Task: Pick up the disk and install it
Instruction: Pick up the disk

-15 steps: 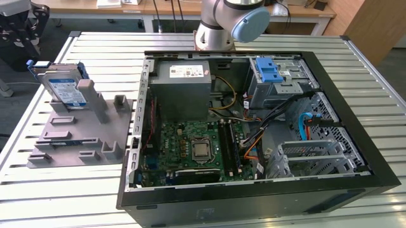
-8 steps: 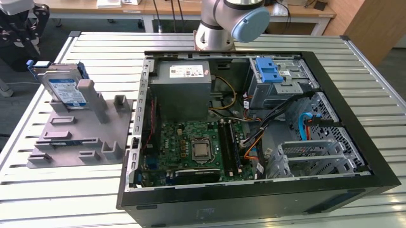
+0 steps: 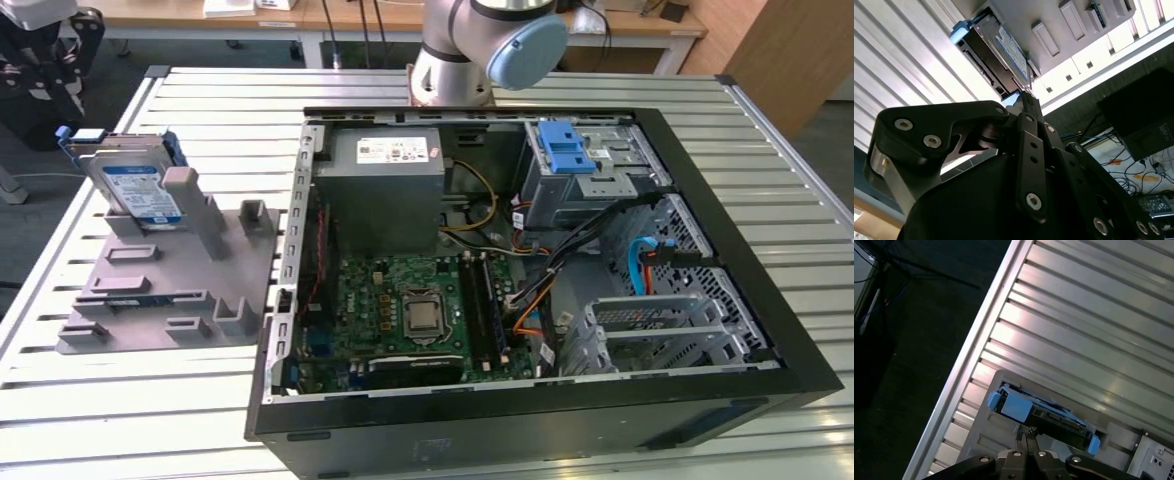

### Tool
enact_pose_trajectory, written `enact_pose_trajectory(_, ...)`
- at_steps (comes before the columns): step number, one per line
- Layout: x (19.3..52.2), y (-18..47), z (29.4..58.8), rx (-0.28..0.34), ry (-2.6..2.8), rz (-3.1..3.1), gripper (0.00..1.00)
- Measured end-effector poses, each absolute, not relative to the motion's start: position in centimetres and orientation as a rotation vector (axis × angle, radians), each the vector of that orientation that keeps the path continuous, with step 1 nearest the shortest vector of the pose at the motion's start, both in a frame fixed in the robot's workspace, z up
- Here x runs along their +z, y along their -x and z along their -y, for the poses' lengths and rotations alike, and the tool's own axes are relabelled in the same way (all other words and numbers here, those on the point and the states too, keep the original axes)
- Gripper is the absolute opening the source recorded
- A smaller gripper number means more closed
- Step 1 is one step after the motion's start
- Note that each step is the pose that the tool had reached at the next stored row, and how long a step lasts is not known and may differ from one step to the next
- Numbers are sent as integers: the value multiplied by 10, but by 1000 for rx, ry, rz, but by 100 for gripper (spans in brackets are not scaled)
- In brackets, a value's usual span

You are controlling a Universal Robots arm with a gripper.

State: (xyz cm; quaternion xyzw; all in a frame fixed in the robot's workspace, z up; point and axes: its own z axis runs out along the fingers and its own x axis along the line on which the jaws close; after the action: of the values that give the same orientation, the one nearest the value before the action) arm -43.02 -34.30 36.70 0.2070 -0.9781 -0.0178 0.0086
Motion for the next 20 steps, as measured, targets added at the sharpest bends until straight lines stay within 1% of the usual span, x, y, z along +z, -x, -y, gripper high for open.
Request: enact_pose_trajectory(20, 367, 430, 343, -53, -866, 2999, 11)
